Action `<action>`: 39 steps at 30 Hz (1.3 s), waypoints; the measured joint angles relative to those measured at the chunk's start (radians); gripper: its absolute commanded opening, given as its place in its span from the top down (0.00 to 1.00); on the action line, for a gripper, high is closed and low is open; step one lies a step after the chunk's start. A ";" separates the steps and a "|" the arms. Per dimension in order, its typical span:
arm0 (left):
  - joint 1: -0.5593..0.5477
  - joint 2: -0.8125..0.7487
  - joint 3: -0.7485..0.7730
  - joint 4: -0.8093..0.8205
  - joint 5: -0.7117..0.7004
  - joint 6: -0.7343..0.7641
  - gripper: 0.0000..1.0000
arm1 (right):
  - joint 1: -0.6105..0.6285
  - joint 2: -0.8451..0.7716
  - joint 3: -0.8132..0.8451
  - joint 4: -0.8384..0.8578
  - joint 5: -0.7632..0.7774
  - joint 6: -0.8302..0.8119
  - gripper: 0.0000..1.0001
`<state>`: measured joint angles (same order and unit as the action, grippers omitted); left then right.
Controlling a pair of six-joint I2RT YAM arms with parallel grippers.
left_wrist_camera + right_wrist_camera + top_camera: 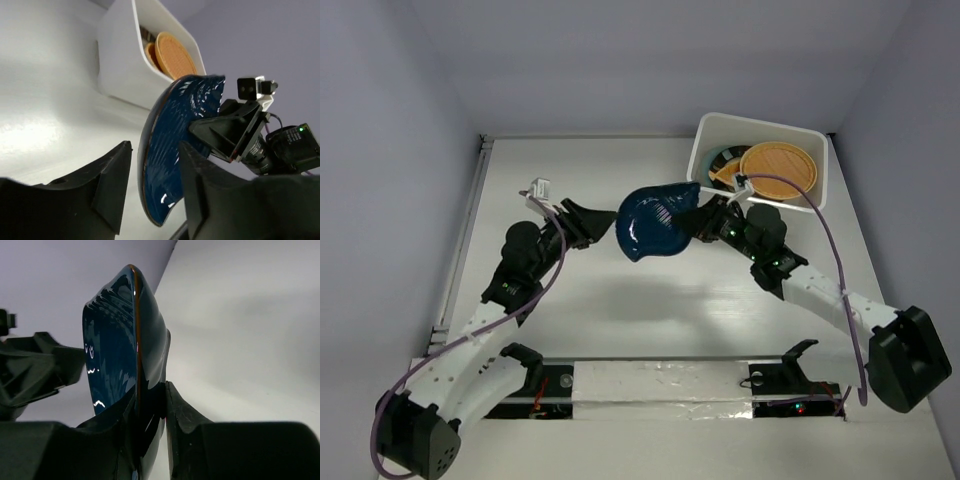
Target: Place the plates into the plastic bin on the countertop
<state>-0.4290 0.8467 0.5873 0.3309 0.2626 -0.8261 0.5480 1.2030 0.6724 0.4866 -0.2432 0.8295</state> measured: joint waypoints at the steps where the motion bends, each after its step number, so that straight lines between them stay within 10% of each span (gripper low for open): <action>1: 0.002 -0.020 0.000 -0.001 -0.013 0.003 0.52 | 0.000 -0.011 0.000 -0.016 0.014 -0.005 1.00; 8: 0.005 -0.125 0.001 -0.063 -0.088 0.043 0.30 | -0.104 -0.092 0.054 -0.206 0.092 -0.075 1.00; 26: 0.005 -0.187 0.001 -0.190 -0.156 0.158 0.24 | -0.568 0.214 0.351 -0.374 0.166 -0.132 0.98; 33: 0.005 -0.200 0.001 -0.204 -0.164 0.184 0.23 | -0.575 0.264 0.370 -0.426 0.196 -0.126 0.31; 39: 0.005 -0.206 0.001 -0.225 -0.164 0.198 0.24 | -0.576 0.164 0.369 -0.424 0.284 -0.129 0.15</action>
<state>-0.4244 0.6403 0.5880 0.1055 0.0990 -0.6285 -0.0280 1.3666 1.0409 0.0628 0.0406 0.7002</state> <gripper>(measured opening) 0.764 0.830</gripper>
